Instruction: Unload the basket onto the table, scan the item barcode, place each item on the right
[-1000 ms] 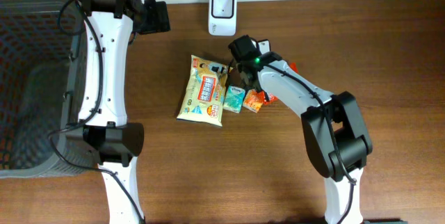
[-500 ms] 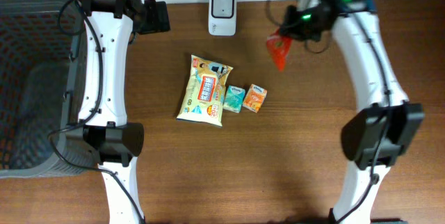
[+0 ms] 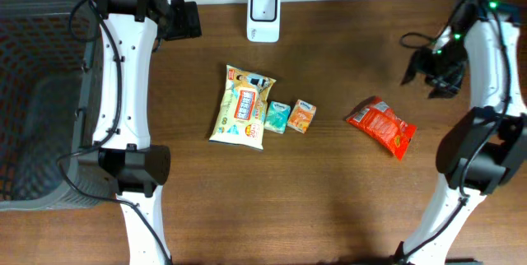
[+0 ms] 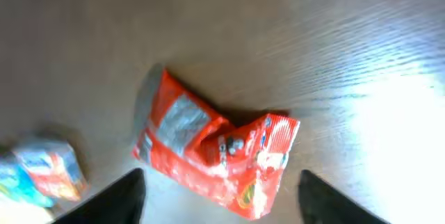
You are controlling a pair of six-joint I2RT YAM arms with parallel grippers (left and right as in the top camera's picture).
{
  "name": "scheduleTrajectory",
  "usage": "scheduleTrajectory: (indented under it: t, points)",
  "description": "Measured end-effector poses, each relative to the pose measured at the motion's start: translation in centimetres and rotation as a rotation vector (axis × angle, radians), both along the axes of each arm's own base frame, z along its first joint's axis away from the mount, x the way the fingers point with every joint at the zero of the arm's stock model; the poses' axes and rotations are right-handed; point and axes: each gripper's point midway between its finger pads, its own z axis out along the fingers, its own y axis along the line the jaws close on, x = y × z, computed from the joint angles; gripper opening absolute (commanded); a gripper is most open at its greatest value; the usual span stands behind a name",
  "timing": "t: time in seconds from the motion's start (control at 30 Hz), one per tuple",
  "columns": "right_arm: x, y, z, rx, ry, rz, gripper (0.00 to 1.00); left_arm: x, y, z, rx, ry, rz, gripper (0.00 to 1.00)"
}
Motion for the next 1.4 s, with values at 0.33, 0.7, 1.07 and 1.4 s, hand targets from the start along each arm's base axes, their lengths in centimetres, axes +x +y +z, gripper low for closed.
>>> scheduleTrajectory:
  t: [0.33,0.7,1.07,1.4]
  points:
    - [-1.6,11.9,-9.1,0.293,0.003,0.133,0.40,0.0,0.0,0.0,0.000,0.000,0.000,0.99]
    - [6.3,10.7,-2.7,0.055,-0.248,0.332,0.63,0.0,0.0,0.0,0.000,0.000,0.000,0.99]
    - [4.7,14.7,-10.2,0.310,-0.232,0.351,0.18,0.0,0.0,0.0,0.000,0.000,0.000,0.99]
    - [-1.4,22.0,-3.5,0.135,0.053,0.520,0.45,0.0,0.0,0.0,0.000,0.000,0.000,0.99]
